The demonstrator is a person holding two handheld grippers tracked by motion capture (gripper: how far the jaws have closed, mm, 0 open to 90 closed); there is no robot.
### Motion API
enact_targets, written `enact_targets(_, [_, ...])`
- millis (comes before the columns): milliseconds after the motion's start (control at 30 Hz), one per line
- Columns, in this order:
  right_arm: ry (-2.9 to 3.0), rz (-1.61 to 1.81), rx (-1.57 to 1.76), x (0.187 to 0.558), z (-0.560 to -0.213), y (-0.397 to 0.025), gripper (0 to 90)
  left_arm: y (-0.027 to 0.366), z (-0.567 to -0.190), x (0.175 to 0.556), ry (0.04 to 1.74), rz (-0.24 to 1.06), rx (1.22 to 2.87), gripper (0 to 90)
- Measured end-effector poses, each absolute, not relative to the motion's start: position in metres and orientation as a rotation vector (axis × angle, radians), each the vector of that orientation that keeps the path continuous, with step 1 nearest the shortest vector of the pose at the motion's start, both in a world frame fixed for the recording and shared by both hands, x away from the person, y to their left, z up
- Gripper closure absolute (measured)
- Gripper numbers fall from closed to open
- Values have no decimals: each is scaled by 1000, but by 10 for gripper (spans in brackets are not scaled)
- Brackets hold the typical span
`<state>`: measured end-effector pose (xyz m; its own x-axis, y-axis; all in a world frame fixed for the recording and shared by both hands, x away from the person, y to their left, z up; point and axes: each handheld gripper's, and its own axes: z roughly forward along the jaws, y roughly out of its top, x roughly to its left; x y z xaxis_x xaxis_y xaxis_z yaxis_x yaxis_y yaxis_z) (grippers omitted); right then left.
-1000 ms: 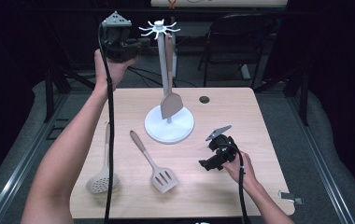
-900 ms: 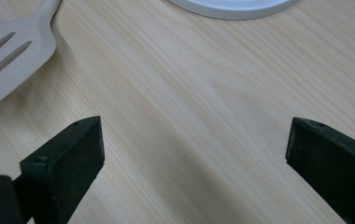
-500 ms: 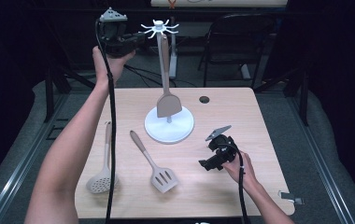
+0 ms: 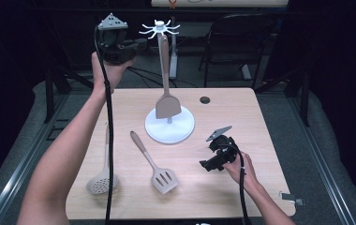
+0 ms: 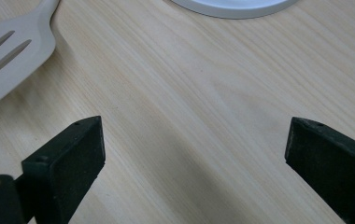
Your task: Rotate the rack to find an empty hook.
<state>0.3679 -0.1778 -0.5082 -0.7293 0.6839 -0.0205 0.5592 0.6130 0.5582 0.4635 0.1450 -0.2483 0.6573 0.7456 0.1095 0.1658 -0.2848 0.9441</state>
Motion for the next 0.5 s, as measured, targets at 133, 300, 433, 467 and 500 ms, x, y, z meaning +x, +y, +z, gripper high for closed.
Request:
enact_targets(133, [2609, 785, 1025, 368, -509, -177, 47, 138, -245, 459, 692, 658, 1814, 900])
enact_targets(300, [2605, 785, 1027, 368, -509, -177, 48, 130, -243, 456, 668, 668, 1830, 900])
enact_targets(433, [2597, 808, 1037, 368, -510, -178, 48, 128, -239, 459, 682, 684, 1833, 900])
enact_targets(467, [2612, 779, 1020, 368, -509, -178, 48, 128, -239, 459, 682, 684, 1833, 900])
enact_targets(500, [2612, 785, 1022, 368, -509, -178, 48, 129, -239, 461, 694, 688, 1826, 900])
